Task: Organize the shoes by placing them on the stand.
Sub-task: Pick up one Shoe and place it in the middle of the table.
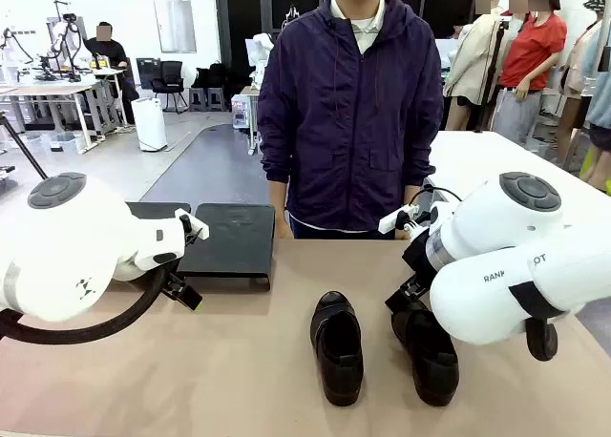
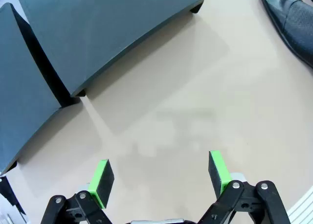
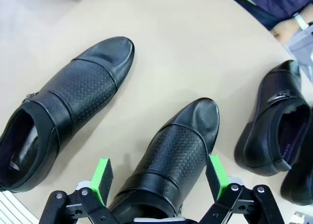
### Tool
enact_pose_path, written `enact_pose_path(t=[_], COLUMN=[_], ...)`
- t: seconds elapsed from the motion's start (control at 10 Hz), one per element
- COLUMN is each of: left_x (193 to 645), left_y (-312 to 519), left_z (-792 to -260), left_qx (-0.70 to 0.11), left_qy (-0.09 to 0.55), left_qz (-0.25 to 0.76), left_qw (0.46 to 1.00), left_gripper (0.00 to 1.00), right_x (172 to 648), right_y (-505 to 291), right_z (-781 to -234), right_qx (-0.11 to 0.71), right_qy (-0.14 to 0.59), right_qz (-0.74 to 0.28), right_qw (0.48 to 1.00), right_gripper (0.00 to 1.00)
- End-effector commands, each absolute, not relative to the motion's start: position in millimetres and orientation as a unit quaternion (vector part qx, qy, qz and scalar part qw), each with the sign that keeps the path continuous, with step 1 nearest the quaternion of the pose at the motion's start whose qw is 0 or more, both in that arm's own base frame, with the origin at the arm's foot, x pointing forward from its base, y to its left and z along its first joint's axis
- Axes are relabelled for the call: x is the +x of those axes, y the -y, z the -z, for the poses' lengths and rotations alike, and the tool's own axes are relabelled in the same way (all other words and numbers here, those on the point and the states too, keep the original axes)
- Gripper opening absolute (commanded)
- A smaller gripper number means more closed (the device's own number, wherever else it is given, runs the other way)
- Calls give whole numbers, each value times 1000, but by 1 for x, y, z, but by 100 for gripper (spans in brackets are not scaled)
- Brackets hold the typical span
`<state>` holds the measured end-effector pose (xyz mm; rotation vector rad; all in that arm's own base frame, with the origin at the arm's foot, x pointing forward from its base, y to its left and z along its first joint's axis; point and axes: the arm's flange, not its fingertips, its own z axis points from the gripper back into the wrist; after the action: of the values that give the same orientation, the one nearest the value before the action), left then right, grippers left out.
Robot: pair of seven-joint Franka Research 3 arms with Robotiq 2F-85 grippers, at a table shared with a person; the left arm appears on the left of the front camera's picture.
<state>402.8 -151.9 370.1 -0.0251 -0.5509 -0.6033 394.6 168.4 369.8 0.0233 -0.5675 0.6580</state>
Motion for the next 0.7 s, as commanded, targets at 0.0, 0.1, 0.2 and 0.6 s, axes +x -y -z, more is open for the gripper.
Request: enact_pose_path(t=[0.0,0.1,0.2,0.6], left_x=[403,403,403,403], left_y=[152,152,152,152], left_z=[-370,-370,-370,-370], left_qx=[-12,-12,-12,-12], left_qy=[268,268,268,268], left_qz=[293,293,293,293], left_qw=[918,918,918,918], left_gripper=[100,100,100,100], right_x=[395,395,395,395], right_y=[-168,-168,-168,-168], right_z=[-370,-370,-370,-370], right_qx=[11,11,11,11], right_qy=[275,275,275,275], right_qz=[-319,-319,-319,-319], right_qw=[907,907,907,907], right_gripper=[100,100,100,100])
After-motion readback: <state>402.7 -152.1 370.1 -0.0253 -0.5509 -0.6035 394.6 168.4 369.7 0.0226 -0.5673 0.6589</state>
